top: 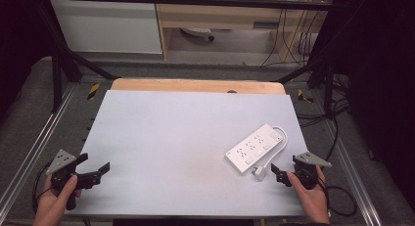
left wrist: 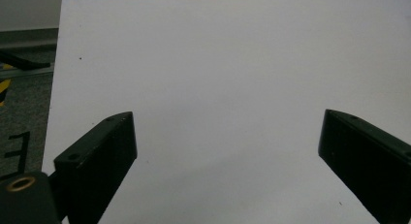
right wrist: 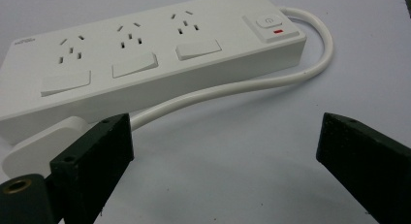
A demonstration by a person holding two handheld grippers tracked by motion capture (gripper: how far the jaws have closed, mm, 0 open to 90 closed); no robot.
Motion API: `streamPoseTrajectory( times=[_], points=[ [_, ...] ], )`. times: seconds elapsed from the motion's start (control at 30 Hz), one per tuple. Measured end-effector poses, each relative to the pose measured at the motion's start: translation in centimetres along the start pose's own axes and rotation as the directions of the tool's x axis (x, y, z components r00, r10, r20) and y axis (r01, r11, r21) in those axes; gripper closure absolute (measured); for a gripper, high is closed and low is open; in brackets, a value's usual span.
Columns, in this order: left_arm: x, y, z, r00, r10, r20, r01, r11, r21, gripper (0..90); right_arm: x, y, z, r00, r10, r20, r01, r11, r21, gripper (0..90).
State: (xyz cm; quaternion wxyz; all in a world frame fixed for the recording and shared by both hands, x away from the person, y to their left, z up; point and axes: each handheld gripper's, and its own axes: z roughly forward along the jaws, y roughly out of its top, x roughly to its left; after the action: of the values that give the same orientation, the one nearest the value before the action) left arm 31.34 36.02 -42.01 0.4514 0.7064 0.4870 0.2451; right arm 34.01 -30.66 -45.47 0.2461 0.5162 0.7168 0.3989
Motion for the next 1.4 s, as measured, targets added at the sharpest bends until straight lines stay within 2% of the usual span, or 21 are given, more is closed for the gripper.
streamPoseTrajectory(
  times=[0.57,0.97,1.2,1.4],
  points=[
    [-0.2,0.0,0.1,1.0000,0.005,0.005,-0.005,0.9999,0.009,6.6,0.4,0.3,-0.1,0.9996,-0.013,-0.027,0.012,1.000,-0.017,4.8],
    [-0.2,0.0,0.1,0.9999,0.009,0.007,-0.009,0.9999,0.008,6.6,0.7,1.0,-0.8,0.9991,-0.003,-0.042,0.002,1.000,-0.020,3.6],
    [-0.3,0.0,0.1,0.9999,0.012,0.010,-0.012,0.9999,0.009,6.7,0.7,1.4,-1.3,0.9991,-0.014,-0.040,0.012,0.999,-0.043,3.5],
    [-0.3,0.0,0.1,0.9999,0.012,0.012,-0.012,0.9999,0.009,6.7,0.5,1.5,-1.7,0.9988,0.005,-0.048,-0.009,0.998,-0.064,3.8]
  ],
)
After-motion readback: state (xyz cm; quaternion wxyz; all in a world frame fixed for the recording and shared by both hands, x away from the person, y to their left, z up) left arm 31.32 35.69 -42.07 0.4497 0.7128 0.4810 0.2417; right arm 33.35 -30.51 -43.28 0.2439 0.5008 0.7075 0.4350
